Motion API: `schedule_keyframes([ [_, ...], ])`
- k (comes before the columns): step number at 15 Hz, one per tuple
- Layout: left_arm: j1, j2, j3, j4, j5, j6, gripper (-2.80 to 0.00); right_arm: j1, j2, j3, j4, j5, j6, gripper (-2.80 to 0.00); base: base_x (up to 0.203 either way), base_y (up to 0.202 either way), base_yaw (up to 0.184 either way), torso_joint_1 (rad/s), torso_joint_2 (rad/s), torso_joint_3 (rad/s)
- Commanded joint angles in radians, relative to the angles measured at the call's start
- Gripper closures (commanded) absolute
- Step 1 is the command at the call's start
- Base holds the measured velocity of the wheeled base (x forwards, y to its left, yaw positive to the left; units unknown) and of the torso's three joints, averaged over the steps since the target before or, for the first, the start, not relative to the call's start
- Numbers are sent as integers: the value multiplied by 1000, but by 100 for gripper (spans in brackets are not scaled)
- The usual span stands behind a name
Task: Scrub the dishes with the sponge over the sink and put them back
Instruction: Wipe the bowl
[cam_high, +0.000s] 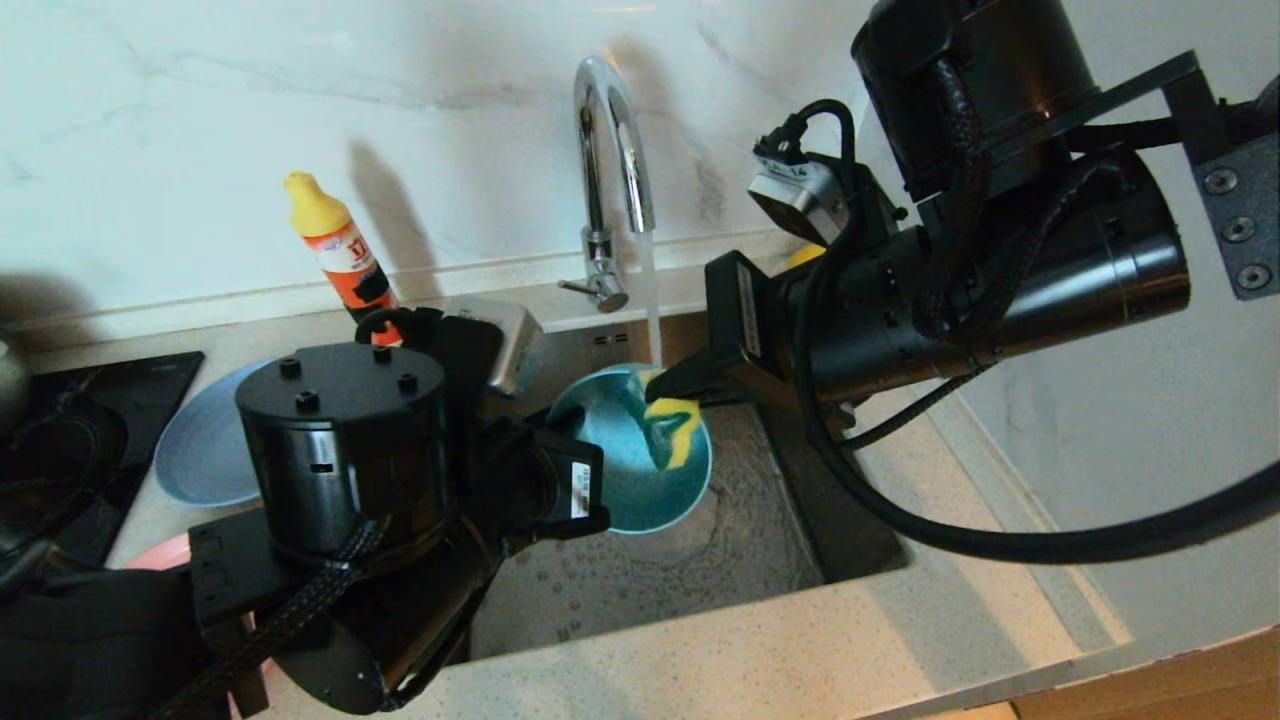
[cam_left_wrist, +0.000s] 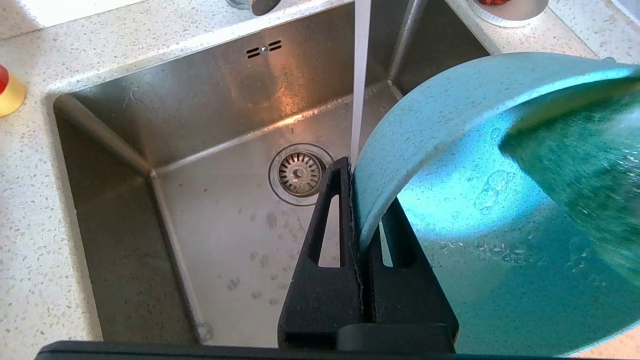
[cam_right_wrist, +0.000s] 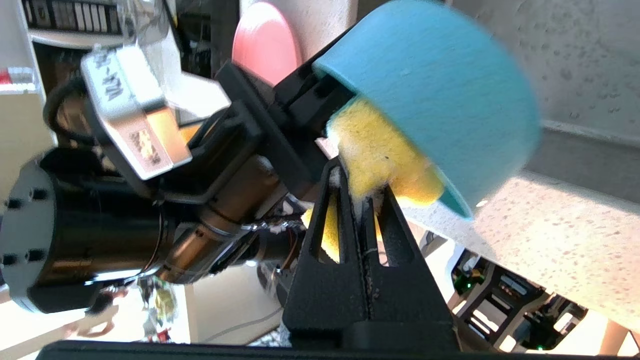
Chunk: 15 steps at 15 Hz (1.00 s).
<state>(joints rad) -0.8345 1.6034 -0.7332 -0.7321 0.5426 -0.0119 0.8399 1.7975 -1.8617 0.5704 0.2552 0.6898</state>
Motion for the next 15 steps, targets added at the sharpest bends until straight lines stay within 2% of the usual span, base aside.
schedule_keyframes([
  [1, 0, -5, 0, -6, 4, 0, 0, 5, 14, 1, 6, 3, 5, 0, 0, 0, 0, 0, 0, 0],
  [10, 3, -26, -6, -7, 5, -5, 0, -38, -40, 100, 9, -7, 4, 0, 0, 0, 0, 0, 0, 0],
  [15, 5, -25, -24, -9, 7, -6, 0, -6, -2, 99, 9, -4, 4, 0, 0, 0, 0, 0, 0, 0],
])
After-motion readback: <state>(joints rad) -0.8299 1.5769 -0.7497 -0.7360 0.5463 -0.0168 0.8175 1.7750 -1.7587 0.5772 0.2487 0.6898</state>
